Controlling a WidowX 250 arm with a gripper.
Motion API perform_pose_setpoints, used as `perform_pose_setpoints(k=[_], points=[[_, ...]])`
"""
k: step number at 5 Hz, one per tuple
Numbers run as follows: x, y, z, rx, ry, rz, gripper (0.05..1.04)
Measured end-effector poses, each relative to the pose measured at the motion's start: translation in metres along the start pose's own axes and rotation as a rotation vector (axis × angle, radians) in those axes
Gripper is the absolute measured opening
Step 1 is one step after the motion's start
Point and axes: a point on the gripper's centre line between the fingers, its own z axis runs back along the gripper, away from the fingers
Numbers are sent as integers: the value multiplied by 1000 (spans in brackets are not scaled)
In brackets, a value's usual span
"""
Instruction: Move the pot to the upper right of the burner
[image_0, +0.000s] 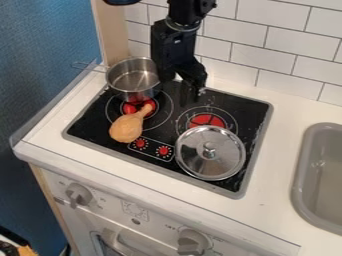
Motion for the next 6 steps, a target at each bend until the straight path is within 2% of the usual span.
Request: perform_pose_setpoints(k=[1,3,6], points=[[8,-28,-8,4,-50,141,1001],[15,-67,-35,1,-114,265,1001],[2,-64,-70,48,-146,208,1001]])
